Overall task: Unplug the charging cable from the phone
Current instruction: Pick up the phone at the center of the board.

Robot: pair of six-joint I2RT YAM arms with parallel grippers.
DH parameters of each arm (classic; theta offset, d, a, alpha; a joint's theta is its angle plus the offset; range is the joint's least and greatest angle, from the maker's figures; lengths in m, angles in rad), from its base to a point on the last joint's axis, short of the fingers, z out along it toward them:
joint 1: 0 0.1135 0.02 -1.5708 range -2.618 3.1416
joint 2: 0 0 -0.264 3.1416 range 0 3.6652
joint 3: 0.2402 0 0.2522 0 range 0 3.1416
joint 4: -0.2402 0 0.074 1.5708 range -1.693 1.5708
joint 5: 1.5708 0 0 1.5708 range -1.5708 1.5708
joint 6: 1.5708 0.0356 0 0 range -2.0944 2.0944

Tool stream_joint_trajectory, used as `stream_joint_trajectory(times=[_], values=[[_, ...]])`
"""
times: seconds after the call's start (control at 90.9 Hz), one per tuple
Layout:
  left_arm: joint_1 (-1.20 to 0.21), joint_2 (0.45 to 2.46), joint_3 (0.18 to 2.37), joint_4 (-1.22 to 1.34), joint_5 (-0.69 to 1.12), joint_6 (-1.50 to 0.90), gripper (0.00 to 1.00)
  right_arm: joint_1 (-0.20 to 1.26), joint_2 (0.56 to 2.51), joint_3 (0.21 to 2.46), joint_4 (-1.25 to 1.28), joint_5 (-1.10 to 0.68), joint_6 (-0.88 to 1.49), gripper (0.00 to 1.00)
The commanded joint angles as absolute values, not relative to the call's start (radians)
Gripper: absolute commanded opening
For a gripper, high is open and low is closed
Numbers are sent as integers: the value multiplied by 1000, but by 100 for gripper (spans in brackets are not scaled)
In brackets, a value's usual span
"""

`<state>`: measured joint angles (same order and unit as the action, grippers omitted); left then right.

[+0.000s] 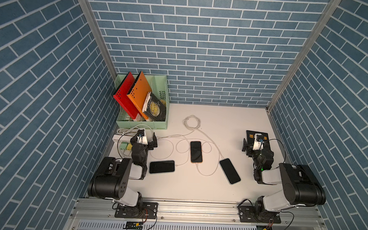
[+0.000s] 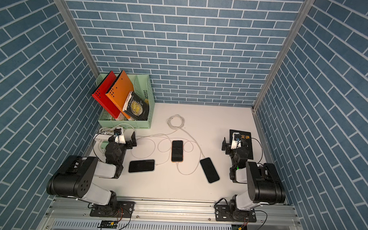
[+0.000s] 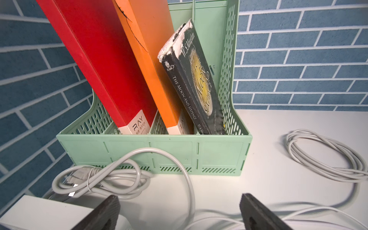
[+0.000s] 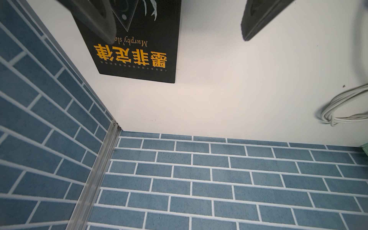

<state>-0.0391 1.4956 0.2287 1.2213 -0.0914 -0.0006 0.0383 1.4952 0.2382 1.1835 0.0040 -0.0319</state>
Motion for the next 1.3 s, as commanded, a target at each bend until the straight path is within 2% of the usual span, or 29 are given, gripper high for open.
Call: stream_joint_trajectory(times=[0.0,0.088,0.209,0.319,0.374,0.473,0.594,0.737,0.946,1.287], values=[[-34,1414,355,951,-136,-22,100,41,1407,366,943,38,-29,100],[-34,1357,484,739,-117,-33,100,40,1368,469,764,47,46,100],[-34,1267,579,609,-53,-91,100,35,1328,592,593,-2,165,100],[-32,1190,623,475,-163,-372,100,30,1301,662,494,-66,311,100],[-31,1164,632,450,-142,-454,100,23,1300,703,428,-67,397,100],[-31,1160,691,348,-38,-461,100,15,1327,800,324,-213,401,99],[-33,1198,808,100,-30,-509,100,17,1369,909,156,-281,402,99],[-61,1126,763,22,-35,-557,100,21,1339,897,106,-320,411,100],[-120,1011,680,-86,-89,-642,100,57,1342,899,-2,-277,399,100],[-279,936,585,-245,-161,-871,100,264,1452,936,-48,-169,423,100]])
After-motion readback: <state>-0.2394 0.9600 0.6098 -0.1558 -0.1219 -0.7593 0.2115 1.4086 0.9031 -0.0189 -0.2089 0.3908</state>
